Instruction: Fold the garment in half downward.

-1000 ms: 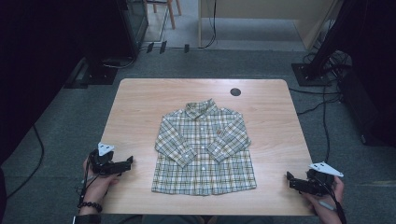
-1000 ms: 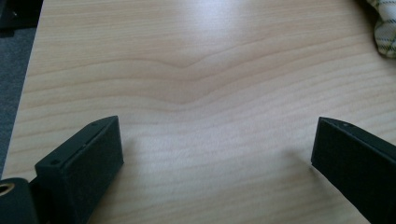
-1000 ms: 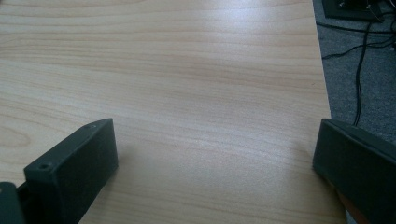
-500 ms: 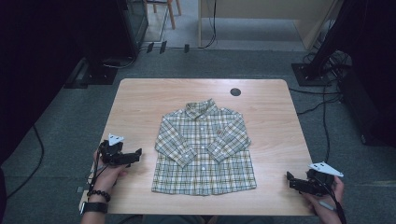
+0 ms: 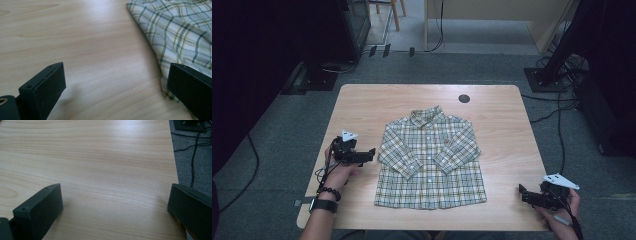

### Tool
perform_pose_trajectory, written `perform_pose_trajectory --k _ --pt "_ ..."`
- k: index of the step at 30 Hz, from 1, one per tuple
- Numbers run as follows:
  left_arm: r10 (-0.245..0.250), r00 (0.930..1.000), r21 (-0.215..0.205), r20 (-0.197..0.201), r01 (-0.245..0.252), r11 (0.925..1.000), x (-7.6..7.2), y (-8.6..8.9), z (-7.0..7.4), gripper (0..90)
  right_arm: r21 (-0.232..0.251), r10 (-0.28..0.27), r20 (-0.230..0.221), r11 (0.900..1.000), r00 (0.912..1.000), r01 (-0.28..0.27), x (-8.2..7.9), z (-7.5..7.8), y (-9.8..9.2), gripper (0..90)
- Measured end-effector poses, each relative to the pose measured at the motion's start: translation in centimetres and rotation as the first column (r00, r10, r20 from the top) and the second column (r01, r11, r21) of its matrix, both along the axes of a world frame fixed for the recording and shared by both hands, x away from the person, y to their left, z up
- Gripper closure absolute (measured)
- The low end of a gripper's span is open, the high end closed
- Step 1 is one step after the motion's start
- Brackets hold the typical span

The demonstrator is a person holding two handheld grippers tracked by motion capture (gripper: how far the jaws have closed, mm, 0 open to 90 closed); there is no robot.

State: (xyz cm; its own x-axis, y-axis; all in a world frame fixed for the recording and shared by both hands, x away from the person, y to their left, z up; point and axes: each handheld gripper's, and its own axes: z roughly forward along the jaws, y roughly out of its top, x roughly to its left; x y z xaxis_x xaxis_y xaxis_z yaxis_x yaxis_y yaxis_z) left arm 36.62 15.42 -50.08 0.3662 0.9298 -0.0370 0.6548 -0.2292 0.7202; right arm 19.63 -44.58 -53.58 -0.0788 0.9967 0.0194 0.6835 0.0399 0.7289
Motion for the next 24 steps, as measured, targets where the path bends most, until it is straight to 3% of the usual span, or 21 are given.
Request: perform_pose_trajectory --k 8,15,24 --pt "-0.031 0.9995 0.009 0.007 0.031 0.9995 2.2 -1.8 0.5 2.4 0.0 0.002 0.0 1.0 1.0 -0.002 0.0 0.0 0.0 0.0" --pt "-0.057 0.9983 -0.021 0.013 0.057 0.9981 4.2 -3.3 0.5 2.5 0.0 0.004 0.0 1.0 1.0 -0.004 0.0 0.0 0.0 0.0" --pt "-0.079 0.9967 0.017 0.017 0.079 0.9967 6.6 -4.8 0.0 2.6 0.0 0.006 0.0 1.0 1.0 -0.006 0.0 0.0 0.0 0.0"
